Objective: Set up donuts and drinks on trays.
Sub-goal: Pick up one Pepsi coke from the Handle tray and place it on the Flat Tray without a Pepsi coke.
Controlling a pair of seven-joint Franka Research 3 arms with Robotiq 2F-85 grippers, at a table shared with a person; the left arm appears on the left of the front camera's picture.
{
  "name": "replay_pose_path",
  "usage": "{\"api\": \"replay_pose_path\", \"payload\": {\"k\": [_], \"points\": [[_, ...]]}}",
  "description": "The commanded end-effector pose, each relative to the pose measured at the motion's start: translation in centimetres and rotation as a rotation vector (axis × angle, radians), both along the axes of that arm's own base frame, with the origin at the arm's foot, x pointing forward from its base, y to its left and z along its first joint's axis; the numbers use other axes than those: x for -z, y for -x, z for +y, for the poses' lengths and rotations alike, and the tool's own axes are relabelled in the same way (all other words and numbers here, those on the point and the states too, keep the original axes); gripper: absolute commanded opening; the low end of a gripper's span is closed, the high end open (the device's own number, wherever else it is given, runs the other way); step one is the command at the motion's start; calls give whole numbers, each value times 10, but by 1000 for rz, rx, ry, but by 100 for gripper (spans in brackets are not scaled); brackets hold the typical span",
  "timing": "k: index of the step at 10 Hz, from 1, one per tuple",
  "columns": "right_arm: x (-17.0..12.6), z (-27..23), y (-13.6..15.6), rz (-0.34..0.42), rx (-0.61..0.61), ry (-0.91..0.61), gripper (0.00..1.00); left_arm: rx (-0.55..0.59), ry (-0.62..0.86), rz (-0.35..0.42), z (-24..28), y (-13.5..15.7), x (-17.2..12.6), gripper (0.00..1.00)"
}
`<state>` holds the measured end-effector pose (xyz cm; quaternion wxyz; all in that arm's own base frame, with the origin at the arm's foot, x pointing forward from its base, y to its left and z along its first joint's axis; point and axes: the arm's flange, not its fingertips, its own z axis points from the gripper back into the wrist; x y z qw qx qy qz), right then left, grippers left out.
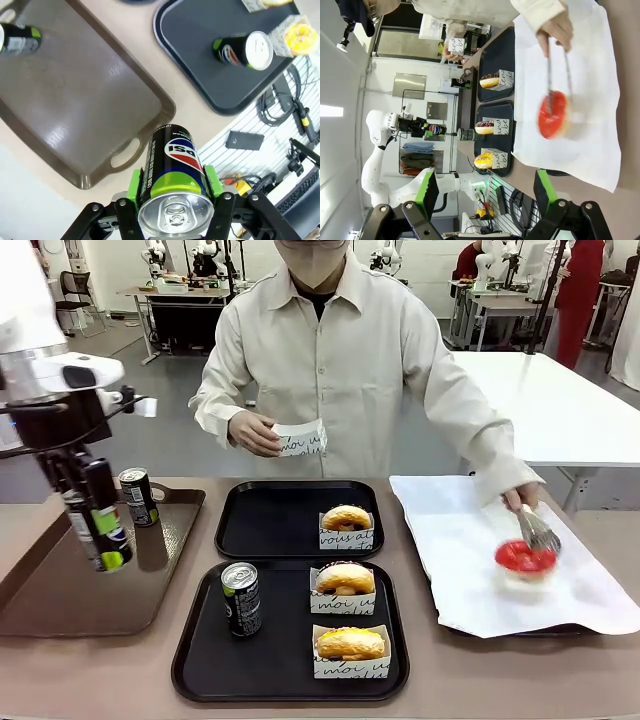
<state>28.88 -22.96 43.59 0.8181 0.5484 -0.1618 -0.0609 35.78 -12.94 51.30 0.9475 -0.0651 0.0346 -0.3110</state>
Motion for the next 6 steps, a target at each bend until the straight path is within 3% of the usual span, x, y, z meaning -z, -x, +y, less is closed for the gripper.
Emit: {"api": "replay_pose_path", "payload": {"k": [1,4,6], "points": [[-2,-1,-1,-13,3,-20,100,-34,-74,-44,-26,-32,-14,59],[-2,-1,-1,-13,3,-20,100,-73,-103,-72,-70,-80,-11,59],[-2,-1,-1,-13,3,-20,100,-124,-89,-134,-94,-103,9,59]]}}
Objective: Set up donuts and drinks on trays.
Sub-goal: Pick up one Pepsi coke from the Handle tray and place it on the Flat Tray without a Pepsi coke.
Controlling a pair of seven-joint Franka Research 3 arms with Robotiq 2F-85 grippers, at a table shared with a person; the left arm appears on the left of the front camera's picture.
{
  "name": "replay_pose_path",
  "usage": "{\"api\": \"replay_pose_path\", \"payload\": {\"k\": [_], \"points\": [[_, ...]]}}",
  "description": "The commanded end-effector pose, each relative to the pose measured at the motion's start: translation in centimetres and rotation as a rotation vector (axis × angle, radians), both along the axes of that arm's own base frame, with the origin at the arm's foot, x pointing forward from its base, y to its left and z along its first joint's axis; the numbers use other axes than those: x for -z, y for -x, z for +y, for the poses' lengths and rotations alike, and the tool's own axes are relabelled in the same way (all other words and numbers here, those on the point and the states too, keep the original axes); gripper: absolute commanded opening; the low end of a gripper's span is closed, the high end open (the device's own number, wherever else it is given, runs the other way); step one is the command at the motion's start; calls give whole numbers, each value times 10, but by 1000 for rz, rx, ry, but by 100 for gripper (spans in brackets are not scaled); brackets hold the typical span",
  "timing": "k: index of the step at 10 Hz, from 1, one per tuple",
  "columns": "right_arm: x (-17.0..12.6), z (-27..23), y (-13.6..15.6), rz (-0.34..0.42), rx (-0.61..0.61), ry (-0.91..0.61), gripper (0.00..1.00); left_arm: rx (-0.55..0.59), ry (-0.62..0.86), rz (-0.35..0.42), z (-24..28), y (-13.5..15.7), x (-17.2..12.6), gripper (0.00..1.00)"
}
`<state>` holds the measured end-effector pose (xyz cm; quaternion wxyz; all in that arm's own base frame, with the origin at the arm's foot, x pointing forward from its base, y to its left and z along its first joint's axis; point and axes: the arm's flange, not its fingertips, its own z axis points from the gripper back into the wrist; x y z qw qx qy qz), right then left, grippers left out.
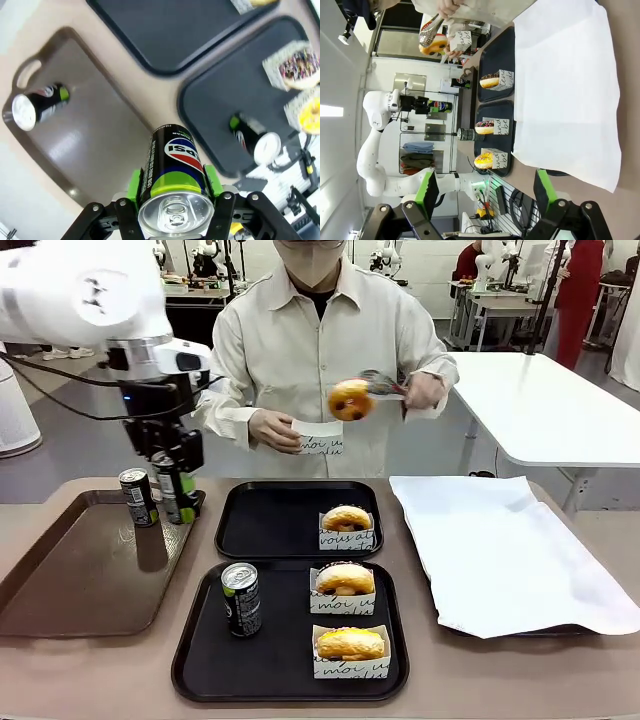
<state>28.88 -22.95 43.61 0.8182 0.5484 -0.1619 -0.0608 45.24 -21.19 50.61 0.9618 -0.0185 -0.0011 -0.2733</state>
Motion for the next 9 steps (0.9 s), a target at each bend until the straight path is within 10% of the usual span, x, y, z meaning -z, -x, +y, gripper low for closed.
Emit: {"api": "replay_pose_path", "payload": {"k": [1,7,9], "points": [[-1,-2,-1,-12,3,-20,100,-42,-35,-75,-24,-21,8,59],[-1,-2,-1,-12,3,-20,100,-49,-101,-129,-81,-68,51,59],[-1,-2,-1,-12,3,-20,100,-17,-150,-18,-39,-26,27,59]]}}
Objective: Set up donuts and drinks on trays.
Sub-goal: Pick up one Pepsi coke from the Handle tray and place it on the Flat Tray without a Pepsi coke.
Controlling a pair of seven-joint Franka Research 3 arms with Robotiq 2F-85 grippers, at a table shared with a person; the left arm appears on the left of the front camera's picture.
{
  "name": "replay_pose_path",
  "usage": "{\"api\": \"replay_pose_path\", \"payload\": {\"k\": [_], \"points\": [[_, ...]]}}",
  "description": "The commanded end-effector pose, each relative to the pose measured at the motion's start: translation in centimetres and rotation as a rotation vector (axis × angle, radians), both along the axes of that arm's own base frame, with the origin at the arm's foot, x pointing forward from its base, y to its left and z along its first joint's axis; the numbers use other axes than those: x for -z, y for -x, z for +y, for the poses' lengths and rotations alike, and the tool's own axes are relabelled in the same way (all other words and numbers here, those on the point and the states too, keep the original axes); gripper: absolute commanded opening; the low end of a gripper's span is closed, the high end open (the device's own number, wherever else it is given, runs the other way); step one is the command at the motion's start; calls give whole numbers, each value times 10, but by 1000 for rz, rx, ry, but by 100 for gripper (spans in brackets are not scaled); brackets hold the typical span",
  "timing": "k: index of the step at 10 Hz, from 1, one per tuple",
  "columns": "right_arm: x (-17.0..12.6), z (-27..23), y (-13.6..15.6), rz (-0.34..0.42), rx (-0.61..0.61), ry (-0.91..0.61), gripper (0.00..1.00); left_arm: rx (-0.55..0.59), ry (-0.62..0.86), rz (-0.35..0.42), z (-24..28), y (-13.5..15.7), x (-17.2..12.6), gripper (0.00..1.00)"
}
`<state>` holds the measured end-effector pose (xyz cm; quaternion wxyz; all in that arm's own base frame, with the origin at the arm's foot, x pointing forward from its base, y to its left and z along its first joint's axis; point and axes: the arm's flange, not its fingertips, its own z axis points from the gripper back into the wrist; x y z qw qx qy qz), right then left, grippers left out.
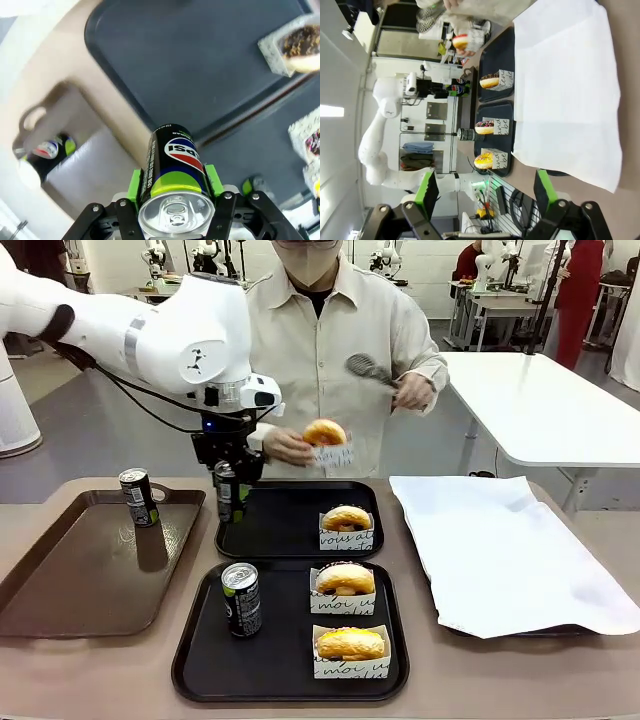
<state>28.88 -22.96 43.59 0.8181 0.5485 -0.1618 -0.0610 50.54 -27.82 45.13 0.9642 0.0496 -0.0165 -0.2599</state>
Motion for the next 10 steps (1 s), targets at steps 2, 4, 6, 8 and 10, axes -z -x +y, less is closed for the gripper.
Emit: {"api": "replay_pose_path", "payload": {"k": [2,4,6,8,10], "points": [[-2,-1,-1,-13,3,-19,100,127,-49,131,99,96,-55,59],[-2,-1,-1,-13,3,-19,100,156,-22,163,141,135,-71,59],[-2,-1,-1,-13,3,-19,100,130,-42,178,123,122,-61,59],[-2,-1,-1,-13,3,-19,100,130,-42,178,123,122,-61,59],[-2,-1,-1,-13,3,-19,100,148,-22,136,118,122,-66,59]]}}
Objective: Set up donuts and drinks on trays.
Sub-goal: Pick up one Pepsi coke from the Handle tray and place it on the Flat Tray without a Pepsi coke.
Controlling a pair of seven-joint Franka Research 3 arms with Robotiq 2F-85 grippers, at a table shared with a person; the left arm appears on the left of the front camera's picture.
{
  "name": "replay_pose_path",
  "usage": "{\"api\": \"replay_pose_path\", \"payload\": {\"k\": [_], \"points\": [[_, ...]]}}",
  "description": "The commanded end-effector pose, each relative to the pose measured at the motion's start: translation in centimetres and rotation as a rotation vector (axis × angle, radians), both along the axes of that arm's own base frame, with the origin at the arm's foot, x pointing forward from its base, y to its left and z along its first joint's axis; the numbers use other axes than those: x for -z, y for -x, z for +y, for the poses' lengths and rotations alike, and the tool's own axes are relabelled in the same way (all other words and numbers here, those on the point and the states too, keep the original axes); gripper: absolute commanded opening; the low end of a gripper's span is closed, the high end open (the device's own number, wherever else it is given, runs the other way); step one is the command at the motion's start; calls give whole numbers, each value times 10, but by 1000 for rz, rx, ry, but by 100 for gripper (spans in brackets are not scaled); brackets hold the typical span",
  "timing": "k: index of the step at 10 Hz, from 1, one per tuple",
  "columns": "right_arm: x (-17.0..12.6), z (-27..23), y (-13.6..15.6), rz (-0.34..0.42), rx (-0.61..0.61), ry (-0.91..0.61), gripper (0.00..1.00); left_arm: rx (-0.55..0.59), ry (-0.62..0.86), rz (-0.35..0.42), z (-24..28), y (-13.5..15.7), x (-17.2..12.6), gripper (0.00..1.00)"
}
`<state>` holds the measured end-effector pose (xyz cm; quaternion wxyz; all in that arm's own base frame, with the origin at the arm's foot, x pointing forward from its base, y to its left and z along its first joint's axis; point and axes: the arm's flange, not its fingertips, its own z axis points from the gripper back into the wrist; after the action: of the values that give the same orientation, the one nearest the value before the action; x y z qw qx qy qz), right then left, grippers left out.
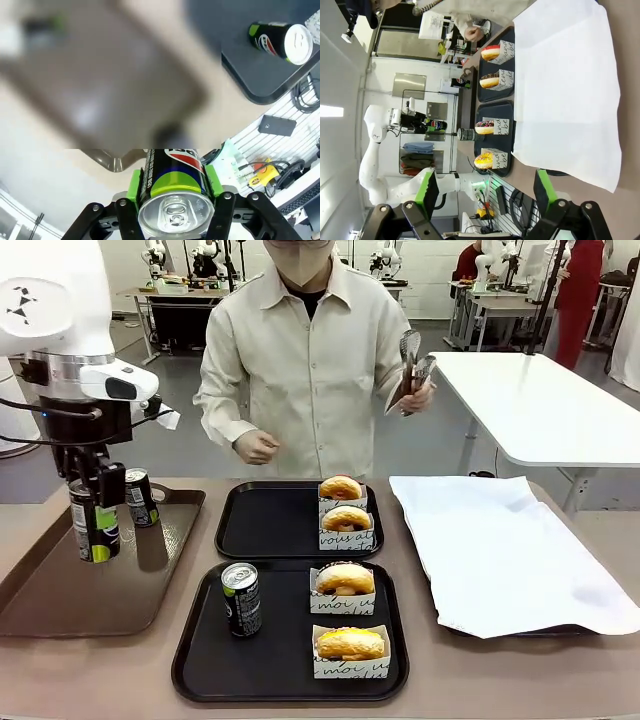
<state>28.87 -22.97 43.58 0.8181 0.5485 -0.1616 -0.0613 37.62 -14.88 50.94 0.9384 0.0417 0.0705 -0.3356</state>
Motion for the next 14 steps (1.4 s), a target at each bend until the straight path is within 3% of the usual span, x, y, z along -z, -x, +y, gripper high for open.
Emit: {"api": "replay_pose_path", "payload": {"k": [1,4,5,7,9,14], "points": [[-2,-1,-1,-13,3,-19,100,-12,63,-47,-46,-32,0,59],[-2,-1,-1,-13,3,-19,100,-79,124,-126,-110,-105,32,59],[-2,-1,-1,-13,3,-19,100,-68,125,-155,-127,-120,41,59],[-2,-1,-1,-13,3,-19,100,-93,123,-294,-154,-128,63,59],[-2,-1,-1,-13,3,-19,100,-136,121,-296,-180,-156,84,59],[-2,-1,-1,-13,3,-19,100,-216,134,-253,-181,-170,115,59]]}}
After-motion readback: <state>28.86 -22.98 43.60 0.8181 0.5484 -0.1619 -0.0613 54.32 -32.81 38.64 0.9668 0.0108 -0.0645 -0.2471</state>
